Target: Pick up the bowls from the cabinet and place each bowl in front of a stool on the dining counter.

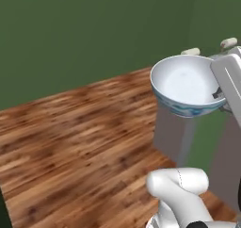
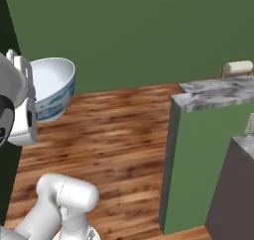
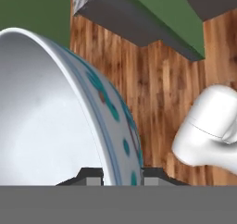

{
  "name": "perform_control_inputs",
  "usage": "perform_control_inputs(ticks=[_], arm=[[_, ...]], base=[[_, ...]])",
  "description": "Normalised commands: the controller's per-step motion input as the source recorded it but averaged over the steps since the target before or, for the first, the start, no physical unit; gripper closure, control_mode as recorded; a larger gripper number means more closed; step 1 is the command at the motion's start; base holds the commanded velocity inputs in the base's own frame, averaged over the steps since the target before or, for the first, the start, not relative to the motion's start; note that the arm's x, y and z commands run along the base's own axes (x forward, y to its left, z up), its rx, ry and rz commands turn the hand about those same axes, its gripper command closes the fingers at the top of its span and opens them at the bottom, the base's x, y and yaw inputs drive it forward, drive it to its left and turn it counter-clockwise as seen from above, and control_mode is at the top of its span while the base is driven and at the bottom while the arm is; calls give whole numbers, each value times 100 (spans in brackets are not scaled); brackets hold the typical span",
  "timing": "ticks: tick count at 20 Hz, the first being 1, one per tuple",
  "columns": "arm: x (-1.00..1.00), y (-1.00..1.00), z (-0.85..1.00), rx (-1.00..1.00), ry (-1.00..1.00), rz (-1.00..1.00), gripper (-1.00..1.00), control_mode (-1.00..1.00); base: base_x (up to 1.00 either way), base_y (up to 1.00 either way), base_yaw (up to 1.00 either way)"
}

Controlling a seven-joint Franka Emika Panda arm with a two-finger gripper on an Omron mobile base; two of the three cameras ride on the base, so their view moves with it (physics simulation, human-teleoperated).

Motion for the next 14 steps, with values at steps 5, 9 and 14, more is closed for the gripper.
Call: perform_control_inputs(ticks=[5, 9, 14], arm=[[0, 0, 0, 0, 0, 0, 100, 100], [0, 0, 0, 0, 0, 0, 100, 100], [0, 0, 0, 0, 0, 0, 100, 100]], base=[[100, 100, -40], [100, 100, -41], [100, 100, -41]])
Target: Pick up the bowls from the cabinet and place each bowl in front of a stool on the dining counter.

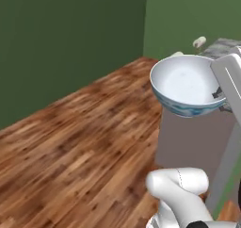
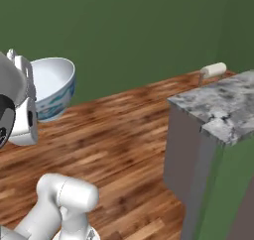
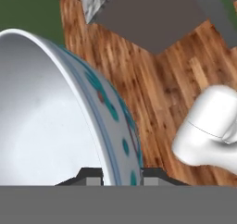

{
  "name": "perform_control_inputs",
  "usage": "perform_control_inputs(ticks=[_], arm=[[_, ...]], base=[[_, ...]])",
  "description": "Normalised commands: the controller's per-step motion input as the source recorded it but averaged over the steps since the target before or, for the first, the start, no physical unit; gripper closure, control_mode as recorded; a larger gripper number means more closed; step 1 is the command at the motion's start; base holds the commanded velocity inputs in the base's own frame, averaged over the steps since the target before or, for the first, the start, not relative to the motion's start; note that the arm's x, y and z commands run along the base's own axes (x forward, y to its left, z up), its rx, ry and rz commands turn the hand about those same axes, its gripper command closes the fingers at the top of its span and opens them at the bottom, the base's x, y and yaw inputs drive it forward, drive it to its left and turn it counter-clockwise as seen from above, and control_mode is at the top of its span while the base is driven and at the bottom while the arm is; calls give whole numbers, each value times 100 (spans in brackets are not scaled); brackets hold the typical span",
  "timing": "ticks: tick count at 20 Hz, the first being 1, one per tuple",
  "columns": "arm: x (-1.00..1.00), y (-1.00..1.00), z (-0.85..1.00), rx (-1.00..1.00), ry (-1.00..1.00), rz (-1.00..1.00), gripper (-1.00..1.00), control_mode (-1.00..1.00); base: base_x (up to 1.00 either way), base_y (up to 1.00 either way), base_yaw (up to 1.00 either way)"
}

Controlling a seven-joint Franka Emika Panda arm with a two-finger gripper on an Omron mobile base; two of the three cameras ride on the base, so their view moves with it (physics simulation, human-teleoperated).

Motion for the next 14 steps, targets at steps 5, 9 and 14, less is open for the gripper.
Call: perform_control_inputs(ticks=[5, 9, 14], arm=[[0, 0, 0, 0, 0, 0, 100, 100], [0, 0, 0, 0, 0, 0, 100, 100], [0, 0, 0, 0, 0, 0, 100, 100]], base=[[100, 100, -44], [100, 100, -47], [92, 100, -52]])
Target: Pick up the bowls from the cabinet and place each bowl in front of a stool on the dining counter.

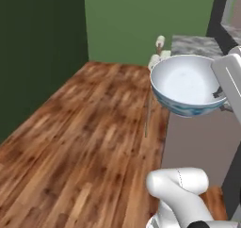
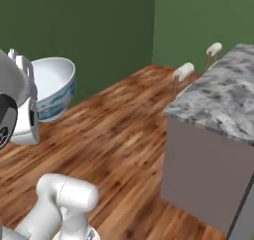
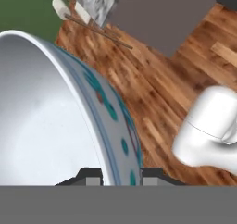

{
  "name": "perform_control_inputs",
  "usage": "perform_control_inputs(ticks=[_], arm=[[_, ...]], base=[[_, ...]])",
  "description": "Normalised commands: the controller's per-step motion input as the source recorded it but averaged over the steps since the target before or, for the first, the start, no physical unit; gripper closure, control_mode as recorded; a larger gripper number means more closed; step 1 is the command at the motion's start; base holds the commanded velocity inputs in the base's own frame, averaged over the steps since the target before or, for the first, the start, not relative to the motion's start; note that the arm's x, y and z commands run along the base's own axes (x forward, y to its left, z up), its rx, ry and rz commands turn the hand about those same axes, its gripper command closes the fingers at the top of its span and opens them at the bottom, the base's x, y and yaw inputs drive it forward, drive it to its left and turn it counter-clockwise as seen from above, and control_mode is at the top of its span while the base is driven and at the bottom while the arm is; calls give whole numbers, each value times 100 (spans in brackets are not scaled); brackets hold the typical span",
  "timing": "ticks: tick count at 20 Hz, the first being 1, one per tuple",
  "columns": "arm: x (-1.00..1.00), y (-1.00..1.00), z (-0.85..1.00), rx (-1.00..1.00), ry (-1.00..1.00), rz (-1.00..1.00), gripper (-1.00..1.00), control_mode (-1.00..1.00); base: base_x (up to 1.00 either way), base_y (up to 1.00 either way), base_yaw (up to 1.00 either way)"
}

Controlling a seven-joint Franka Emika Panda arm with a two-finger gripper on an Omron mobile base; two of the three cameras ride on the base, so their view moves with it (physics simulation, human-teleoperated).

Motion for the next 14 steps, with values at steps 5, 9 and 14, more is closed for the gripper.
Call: perform_control_inputs(ticks=[5, 9, 14], arm=[[0, 0, 0, 0, 0, 0, 100, 100], [0, 0, 0, 0, 0, 0, 100, 100], [0, 0, 0, 0, 0, 0, 100, 100]], base=[[87, 91, -62], [89, 80, -66], [97, 62, -62]])
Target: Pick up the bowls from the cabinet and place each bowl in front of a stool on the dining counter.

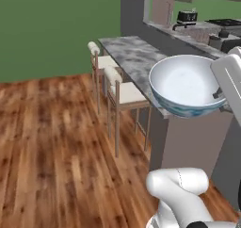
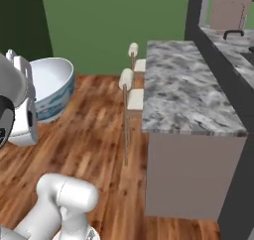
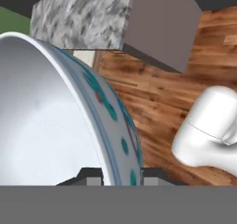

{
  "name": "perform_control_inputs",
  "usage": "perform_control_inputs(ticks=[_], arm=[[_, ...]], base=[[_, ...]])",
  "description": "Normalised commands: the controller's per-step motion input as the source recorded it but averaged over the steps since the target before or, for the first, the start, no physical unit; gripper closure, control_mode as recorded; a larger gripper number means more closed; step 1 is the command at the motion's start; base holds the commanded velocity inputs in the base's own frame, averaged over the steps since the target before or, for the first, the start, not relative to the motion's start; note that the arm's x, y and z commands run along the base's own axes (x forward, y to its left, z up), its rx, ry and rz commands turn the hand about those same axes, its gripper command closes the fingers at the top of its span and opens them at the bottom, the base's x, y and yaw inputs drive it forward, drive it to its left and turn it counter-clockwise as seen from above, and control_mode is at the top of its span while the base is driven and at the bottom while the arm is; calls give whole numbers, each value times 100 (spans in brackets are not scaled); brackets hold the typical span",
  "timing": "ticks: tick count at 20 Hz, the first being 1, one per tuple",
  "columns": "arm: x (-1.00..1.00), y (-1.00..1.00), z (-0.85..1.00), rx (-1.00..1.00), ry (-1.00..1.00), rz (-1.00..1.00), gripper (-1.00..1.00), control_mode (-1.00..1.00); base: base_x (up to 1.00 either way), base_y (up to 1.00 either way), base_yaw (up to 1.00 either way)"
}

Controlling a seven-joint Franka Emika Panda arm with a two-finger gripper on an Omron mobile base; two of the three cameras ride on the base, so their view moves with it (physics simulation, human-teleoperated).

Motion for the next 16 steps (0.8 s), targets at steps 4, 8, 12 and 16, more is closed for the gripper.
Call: perform_control_inputs(ticks=[4, 8, 12, 16], arm=[[0, 0, 0, 0, 0, 0, 100, 100], [0, 0, 0, 0, 0, 0, 100, 100], [0, 0, 0, 0, 0, 0, 100, 100], [0, 0, 0, 0, 0, 0, 100, 100]], base=[[100, -2, -47], [100, -32, -40], [91, -29, -30], [81, -21, -23]])
